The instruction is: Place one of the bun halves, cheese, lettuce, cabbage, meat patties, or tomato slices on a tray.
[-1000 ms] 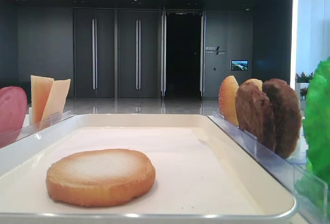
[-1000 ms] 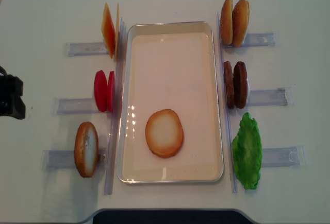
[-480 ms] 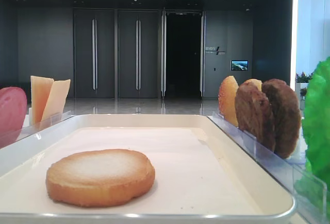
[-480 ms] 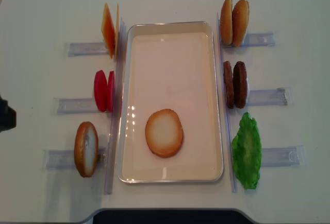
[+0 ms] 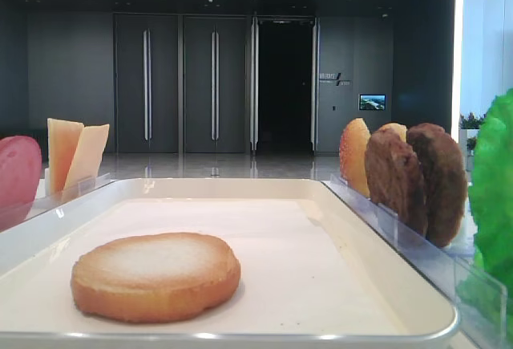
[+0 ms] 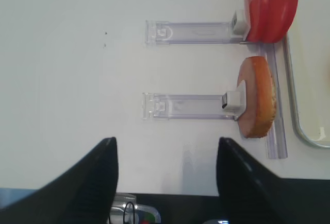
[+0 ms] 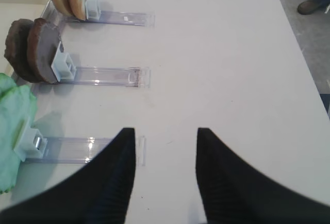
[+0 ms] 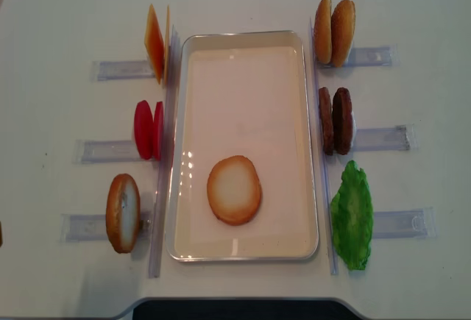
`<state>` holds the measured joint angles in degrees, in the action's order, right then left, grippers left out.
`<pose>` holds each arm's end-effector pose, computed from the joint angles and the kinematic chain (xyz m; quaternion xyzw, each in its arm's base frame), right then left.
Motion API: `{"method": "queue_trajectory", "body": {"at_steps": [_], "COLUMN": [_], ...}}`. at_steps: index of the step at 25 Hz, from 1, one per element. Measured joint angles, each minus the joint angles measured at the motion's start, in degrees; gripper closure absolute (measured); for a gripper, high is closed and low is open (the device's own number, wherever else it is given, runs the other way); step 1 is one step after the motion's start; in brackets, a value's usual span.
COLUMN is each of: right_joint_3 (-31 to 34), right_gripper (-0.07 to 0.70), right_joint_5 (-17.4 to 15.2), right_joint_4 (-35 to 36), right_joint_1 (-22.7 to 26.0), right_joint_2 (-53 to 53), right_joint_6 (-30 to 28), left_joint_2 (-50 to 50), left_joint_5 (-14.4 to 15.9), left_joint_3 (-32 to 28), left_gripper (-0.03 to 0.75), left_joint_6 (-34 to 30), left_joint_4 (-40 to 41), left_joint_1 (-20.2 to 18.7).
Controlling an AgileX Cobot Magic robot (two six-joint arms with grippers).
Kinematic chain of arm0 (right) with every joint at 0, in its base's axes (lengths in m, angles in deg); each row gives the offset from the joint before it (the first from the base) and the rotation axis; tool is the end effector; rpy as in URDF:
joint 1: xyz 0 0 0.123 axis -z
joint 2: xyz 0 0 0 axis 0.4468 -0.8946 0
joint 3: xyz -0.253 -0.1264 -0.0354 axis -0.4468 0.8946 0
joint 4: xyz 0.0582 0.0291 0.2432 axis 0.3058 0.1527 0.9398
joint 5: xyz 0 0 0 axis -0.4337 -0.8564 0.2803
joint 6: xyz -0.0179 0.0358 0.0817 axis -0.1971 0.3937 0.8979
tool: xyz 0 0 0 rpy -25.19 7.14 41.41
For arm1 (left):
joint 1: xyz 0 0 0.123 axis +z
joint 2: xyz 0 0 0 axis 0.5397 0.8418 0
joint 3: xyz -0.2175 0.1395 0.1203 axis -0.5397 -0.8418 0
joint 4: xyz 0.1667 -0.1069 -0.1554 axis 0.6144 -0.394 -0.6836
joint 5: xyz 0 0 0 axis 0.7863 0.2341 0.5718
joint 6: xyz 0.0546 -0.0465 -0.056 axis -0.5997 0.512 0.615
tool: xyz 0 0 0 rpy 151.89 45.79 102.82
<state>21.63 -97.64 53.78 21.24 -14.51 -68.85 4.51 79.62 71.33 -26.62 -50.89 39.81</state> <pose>-0.0088 -0.0027 0.2703 -0.0544 0.8698 0.0028 0.4903 0.0330 0.0052 0.3164 -0.0197 0.9335 0.0431 0.3553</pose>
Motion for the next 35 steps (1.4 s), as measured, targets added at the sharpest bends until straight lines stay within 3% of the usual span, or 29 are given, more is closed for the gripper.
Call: {"method": "queue_trajectory", "body": {"at_steps": [7, 15, 27, 35], "right_joint_3": [0.0, 0.0, 0.0, 0.0], "right_gripper": [0.329, 0.329, 0.329, 0.329], "right_joint_5": [0.0, 0.0, 0.0, 0.0], "right_joint_4": [0.0, 0.0, 0.0, 0.0], "right_joint_1": [0.0, 0.0, 0.0, 0.0], "right_joint_2": [0.0, 0.0, 0.0, 0.0], "right_joint_6": [0.0, 0.0, 0.0, 0.0], "left_joint_2": [-9.55, -15.27, -22.62, -22.62], "left_joint_5": [-0.23, -2.96, -4.18, -7.49], "left_joint_3": [-4.5, -11.01, -11.32, -13.15], "left_gripper": [0.284, 0.284, 0.303, 0.304], "left_joint_6": [-0.33, -0.33, -0.33, -0.33], "left_joint_4": [0.06, -0.26, -0.69, -0.69], "left_joint_1": [0.0, 0.0, -1.77, -1.77]}}
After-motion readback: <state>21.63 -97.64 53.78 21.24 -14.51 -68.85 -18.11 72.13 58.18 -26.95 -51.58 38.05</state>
